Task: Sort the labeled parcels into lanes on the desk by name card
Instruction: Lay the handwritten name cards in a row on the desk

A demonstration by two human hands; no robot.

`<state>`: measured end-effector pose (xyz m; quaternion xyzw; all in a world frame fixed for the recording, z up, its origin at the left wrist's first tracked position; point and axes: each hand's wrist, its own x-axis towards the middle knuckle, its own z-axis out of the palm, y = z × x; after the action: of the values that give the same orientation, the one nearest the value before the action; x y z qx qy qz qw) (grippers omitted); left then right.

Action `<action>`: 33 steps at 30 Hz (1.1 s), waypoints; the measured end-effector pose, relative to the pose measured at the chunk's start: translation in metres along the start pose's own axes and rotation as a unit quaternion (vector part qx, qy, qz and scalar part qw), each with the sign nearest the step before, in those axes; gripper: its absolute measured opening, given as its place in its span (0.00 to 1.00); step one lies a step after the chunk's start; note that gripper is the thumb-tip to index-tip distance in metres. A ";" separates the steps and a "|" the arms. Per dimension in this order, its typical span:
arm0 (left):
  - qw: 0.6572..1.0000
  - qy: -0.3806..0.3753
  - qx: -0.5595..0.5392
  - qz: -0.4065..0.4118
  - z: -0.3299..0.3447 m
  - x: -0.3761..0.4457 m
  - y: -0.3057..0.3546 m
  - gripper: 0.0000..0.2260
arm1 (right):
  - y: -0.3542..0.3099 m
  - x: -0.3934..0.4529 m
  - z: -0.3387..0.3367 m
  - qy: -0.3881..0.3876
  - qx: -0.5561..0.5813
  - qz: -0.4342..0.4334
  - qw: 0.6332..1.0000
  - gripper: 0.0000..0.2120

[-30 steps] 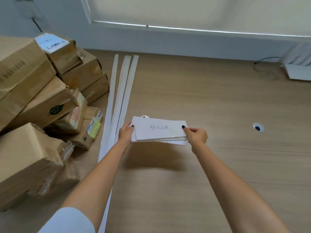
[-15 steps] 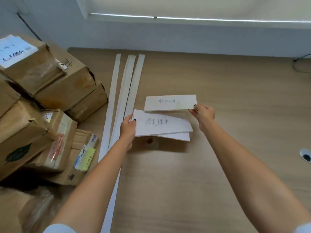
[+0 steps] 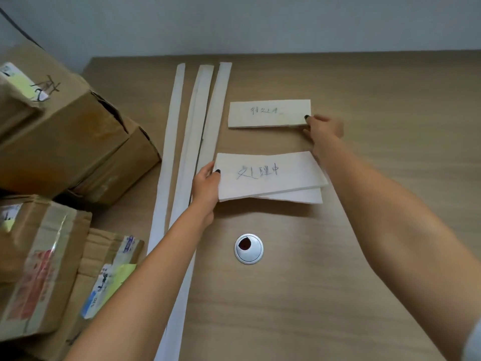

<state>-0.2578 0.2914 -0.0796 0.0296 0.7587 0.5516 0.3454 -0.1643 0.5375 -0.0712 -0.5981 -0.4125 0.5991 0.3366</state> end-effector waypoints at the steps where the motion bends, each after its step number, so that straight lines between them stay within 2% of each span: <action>1: 1.000 0.000 -0.002 -0.001 0.000 0.000 0.000 0.17 | -0.001 0.002 -0.002 0.006 -0.035 -0.011 0.999 0.18; 5: 1.000 0.006 -0.016 -0.013 -0.001 -0.014 0.005 0.17 | -0.010 -0.014 -0.023 0.004 -0.177 -0.083 0.981 0.10; 9: 0.999 0.015 -0.037 -0.020 -0.001 -0.054 0.017 0.18 | -0.021 -0.063 -0.069 -0.011 -0.322 -0.129 0.938 0.14; 13: 0.999 0.010 -0.047 -0.003 0.003 -0.107 0.032 0.18 | -0.022 -0.125 -0.135 -0.068 -0.369 -0.119 0.919 0.19; 16: 0.999 0.002 -0.053 0.010 0.013 -0.147 0.033 0.18 | -0.015 -0.168 -0.186 -0.077 -0.371 -0.088 0.921 0.16; 21: 0.997 -0.011 -0.077 0.000 0.045 -0.196 0.008 0.18 | 0.005 -0.201 -0.260 -0.047 -0.302 -0.059 0.950 0.10; 24: 0.998 -0.016 -0.067 -0.012 0.065 -0.220 -0.002 0.18 | 0.006 -0.199 -0.299 -0.047 -0.287 -0.031 0.956 0.10; 27: 0.997 0.012 -0.072 -0.019 0.085 -0.241 -0.006 0.21 | 0.001 -0.189 -0.332 -0.057 -0.231 0.004 0.971 0.09; 30: 0.996 0.036 -0.078 -0.020 0.106 -0.262 -0.009 0.21 | -0.008 -0.174 -0.360 -0.084 -0.189 0.028 0.978 0.15; 33: 0.994 0.049 -0.096 -0.021 0.133 -0.278 -0.008 0.22 | -0.022 -0.157 -0.385 -0.119 -0.181 0.026 0.976 0.06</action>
<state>0.0298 0.2787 0.0300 -0.0466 0.7191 0.6151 0.3200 0.2258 0.4414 0.0385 -0.5839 -0.5357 0.5898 0.1559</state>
